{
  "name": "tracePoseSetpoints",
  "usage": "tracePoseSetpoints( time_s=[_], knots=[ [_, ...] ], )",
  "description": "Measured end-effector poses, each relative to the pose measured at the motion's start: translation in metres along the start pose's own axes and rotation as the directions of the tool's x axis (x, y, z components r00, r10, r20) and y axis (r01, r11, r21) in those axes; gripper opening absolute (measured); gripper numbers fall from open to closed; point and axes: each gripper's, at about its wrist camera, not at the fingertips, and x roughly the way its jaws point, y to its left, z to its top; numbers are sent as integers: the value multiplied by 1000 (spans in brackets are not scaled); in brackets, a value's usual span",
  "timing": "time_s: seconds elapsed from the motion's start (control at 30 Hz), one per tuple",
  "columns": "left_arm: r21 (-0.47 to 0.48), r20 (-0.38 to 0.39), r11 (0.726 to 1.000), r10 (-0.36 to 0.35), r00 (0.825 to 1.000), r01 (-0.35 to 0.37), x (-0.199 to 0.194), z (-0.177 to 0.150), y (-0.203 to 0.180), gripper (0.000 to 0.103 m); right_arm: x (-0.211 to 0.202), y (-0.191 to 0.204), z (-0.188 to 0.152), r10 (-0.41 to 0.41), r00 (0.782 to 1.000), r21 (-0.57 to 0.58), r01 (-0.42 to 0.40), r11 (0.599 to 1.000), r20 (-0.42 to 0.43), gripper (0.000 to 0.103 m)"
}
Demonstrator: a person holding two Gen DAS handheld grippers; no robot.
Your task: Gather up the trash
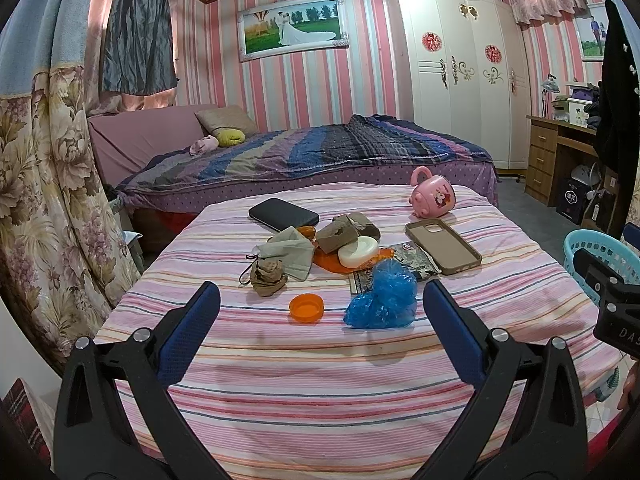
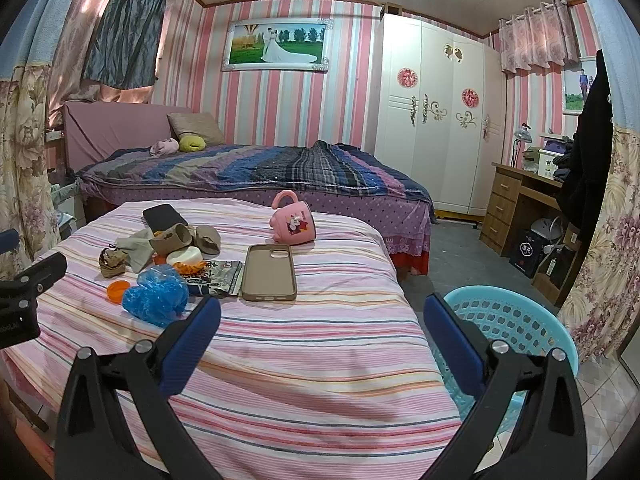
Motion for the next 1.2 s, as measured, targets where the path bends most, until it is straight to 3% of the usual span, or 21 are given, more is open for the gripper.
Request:
tracePoseSetpoints(
  time_s=[1.2],
  knots=[
    [-17, -22, 1000, 14, 1000, -14, 3, -5, 10, 98, 8, -1, -6, -14, 1000, 13, 14, 1000, -22, 99]
  ],
)
